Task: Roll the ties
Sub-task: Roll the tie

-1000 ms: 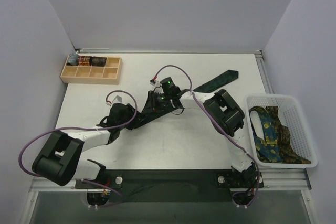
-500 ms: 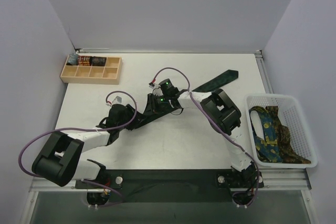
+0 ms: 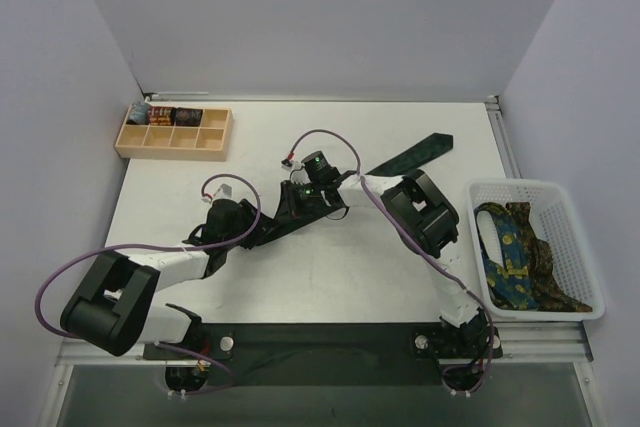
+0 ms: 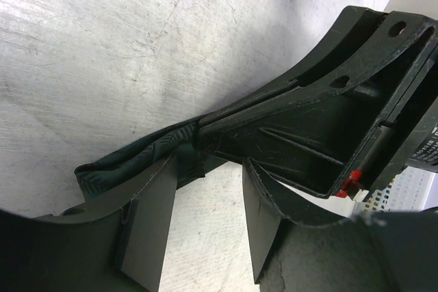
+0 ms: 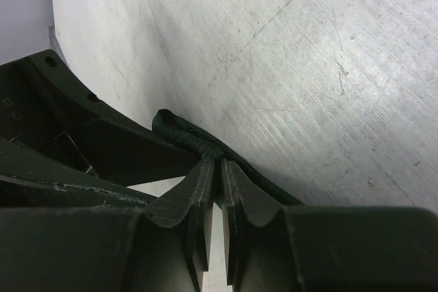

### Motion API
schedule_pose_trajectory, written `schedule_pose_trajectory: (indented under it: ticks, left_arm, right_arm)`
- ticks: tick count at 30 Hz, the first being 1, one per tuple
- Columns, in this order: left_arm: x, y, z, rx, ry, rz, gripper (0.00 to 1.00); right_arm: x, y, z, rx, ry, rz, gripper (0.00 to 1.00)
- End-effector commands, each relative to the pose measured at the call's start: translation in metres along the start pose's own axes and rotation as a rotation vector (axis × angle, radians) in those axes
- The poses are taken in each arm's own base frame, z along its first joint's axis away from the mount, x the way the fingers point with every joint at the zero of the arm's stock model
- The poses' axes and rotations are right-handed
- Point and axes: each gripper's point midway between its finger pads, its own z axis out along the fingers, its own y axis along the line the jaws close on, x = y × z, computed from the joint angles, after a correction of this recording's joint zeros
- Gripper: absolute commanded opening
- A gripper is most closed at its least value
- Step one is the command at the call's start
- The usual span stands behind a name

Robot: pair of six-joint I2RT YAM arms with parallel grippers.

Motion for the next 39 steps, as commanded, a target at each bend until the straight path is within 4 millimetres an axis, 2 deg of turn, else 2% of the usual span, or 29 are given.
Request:
schedule_pose_trajectory:
  ticks: [1, 7, 12, 16, 19, 23, 25, 28, 33, 39]
  left_arm:
    - [-0.007, -0.007, -0.001, 0.034, -0.027, 0.009, 0.54]
    - [-0.008, -0.007, -0.001, 0.034, -0.031, 0.010, 0.53]
    - [-0.011, -0.012, -0.003, 0.049, -0.044, 0.017, 0.54]
    - [-0.018, -0.025, -0.008, 0.088, -0.066, 0.039, 0.56]
    - [-0.024, -0.036, -0.015, 0.114, -0.082, 0.052, 0.59]
    - [-0.027, -0.035, -0.025, 0.087, -0.084, 0.052, 0.62]
    - [-0.032, -0.029, -0.030, 0.049, -0.105, 0.059, 0.63]
    - [-0.038, -0.005, -0.042, -0.062, -0.132, 0.048, 0.63]
    - [-0.043, 0.022, -0.047, -0.107, -0.126, -0.009, 0.64]
    - [-0.025, 0.023, -0.038, -0.075, -0.015, 0.003, 0.64]
  right_arm:
    - [-0.003, 0.026, -0.007, -0.062, 0.016, -0.048, 0.10]
    - [0.010, 0.008, 0.000, -0.031, 0.051, -0.036, 0.00]
    - [0.022, -0.009, 0.002, 0.017, 0.070, -0.037, 0.00]
    - [0.027, -0.024, 0.001, 0.053, 0.075, -0.032, 0.00]
    - [0.030, -0.031, 0.000, 0.075, 0.076, -0.039, 0.00]
    - [0.032, -0.034, 0.000, 0.086, 0.078, -0.051, 0.00]
    - [0.032, -0.034, 0.000, 0.090, 0.076, -0.055, 0.00]
    - [0.032, -0.035, -0.001, 0.091, 0.072, -0.061, 0.00]
    - [0.030, -0.032, 0.000, 0.086, 0.066, -0.070, 0.00]
    - [0.030, -0.032, 0.000, 0.087, 0.067, -0.070, 0.00]
